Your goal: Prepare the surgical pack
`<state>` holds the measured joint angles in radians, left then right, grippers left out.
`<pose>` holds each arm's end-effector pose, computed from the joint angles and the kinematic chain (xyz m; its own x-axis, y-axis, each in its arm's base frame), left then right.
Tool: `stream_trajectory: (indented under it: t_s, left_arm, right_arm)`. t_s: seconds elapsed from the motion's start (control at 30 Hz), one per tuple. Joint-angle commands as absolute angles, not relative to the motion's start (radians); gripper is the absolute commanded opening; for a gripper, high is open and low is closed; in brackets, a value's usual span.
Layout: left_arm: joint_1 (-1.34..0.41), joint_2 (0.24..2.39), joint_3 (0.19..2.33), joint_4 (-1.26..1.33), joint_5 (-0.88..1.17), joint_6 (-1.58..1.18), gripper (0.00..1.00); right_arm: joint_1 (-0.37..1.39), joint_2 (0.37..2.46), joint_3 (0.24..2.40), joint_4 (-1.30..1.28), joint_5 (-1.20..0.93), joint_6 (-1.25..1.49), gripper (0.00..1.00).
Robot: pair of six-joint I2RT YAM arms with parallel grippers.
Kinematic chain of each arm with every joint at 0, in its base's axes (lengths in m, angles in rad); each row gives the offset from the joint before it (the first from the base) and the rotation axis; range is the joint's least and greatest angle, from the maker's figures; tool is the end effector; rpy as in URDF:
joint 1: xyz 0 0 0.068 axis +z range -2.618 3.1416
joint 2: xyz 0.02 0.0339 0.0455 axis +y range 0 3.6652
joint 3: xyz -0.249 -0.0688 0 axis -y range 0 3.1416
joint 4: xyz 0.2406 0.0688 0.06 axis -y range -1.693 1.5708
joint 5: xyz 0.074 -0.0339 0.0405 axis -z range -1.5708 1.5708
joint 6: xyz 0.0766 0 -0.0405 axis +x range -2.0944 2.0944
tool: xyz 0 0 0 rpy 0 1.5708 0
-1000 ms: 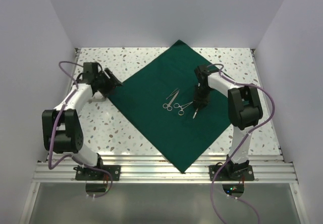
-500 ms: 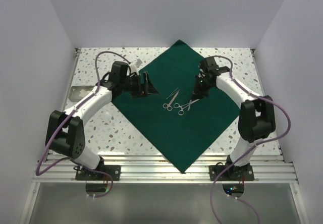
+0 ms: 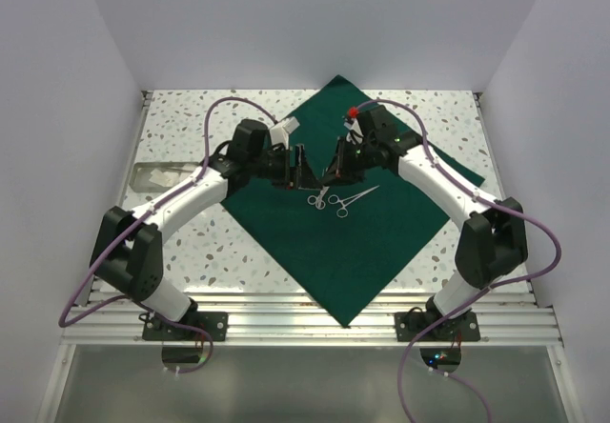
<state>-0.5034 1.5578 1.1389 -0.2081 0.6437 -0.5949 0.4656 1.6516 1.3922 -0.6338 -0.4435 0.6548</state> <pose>0.3024 -0.2190 0.2401 -0.8805 -0.0269 -0.4733 0.3841 0.5447 -0.7455 0.3228 0.1990 0.2464 -0.9455 0.1405 -0.2937 -0.0884 0.7574 0.6470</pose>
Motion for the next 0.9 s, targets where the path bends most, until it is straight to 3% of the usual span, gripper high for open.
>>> stream_trajectory:
  t_s: [0.0, 0.1, 0.23, 0.33, 0.43, 0.47, 0.53, 0.6, 0.7, 0.87]
  left_arm:
    - [-0.52, 1.569, 1.161, -0.164, 0.663, -0.612, 0.66]
    - [-0.535, 1.585, 1.148, -0.144, 0.69, -0.62, 0.59]
    - [-0.552, 1.605, 1.146, -0.133, 0.701, -0.626, 0.58]
    - [-0.552, 1.623, 1.146, -0.133, 0.695, -0.627, 0.47]
    - [-0.549, 1.654, 1.172, -0.155, 0.681, -0.615, 0.11]
    - [-0.545, 1.663, 1.187, -0.175, 0.67, -0.606, 0.08]
    - [-0.516, 1.689, 1.227, -0.238, 0.64, -0.586, 0.0]
    - [-0.445, 1.69, 1.223, -0.258, 0.621, -0.587, 0.0]
    - [-0.306, 1.669, 1.201, -0.334, 0.496, -0.618, 0.0]
    - [-0.073, 1.643, 1.213, -0.445, 0.253, -0.696, 0.0]
  right_arm:
    - [0.469, 1.591, 1.396, -0.586, -0.491, 0.703, 0.0]
    - [0.476, 1.594, 1.404, -0.583, -0.503, 0.707, 0.0]
    - [0.477, 1.603, 1.416, -0.583, -0.525, 0.707, 0.0]
    - [0.477, 1.608, 1.42, -0.581, -0.543, 0.707, 0.0]
    - [0.477, 1.618, 1.427, -0.584, -0.56, 0.7, 0.0]
    - [0.477, 1.621, 1.434, -0.595, -0.566, 0.692, 0.0]
    - [0.468, 1.647, 1.472, -0.649, -0.525, 0.666, 0.22]
    - [0.447, 1.664, 1.527, -0.707, -0.439, 0.635, 0.46]
    - [0.39, 1.689, 1.558, -0.794, -0.373, 0.634, 0.57]
    - [0.345, 1.706, 1.549, -0.793, -0.403, 0.624, 0.59]
